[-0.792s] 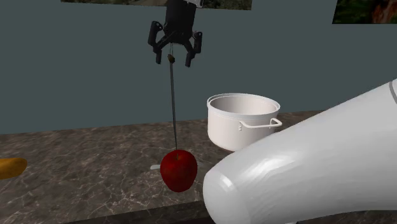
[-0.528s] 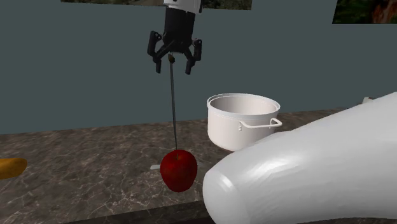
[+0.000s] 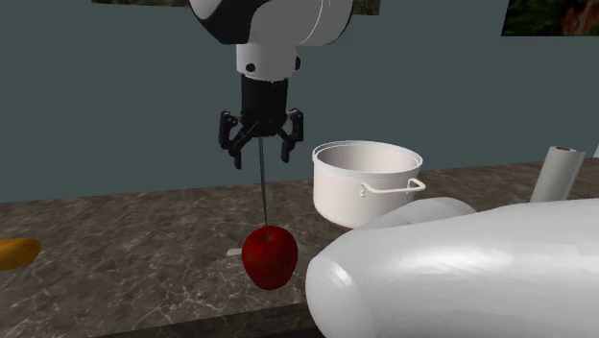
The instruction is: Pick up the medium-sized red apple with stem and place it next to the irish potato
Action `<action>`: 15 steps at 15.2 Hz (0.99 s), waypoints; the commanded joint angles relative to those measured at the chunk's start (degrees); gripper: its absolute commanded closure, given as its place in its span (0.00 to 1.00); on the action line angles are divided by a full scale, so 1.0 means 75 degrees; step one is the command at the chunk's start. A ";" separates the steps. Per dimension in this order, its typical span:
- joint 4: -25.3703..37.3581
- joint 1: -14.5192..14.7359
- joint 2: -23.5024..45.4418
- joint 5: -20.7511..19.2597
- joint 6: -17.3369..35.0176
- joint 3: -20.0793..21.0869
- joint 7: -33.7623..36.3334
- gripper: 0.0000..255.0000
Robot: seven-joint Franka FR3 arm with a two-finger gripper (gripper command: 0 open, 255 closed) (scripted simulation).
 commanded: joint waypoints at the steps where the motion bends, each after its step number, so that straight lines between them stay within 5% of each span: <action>1: -0.0610 0.0041 -0.0371 0.0038 0.0255 0.0300 0.0274 0.00; 6: -0.2006 0.0351 -0.1184 0.0291 0.0806 0.1174 0.1044 0.00; 15: -0.2672 0.0369 -0.0818 0.0401 0.1828 0.1312 0.1069 0.00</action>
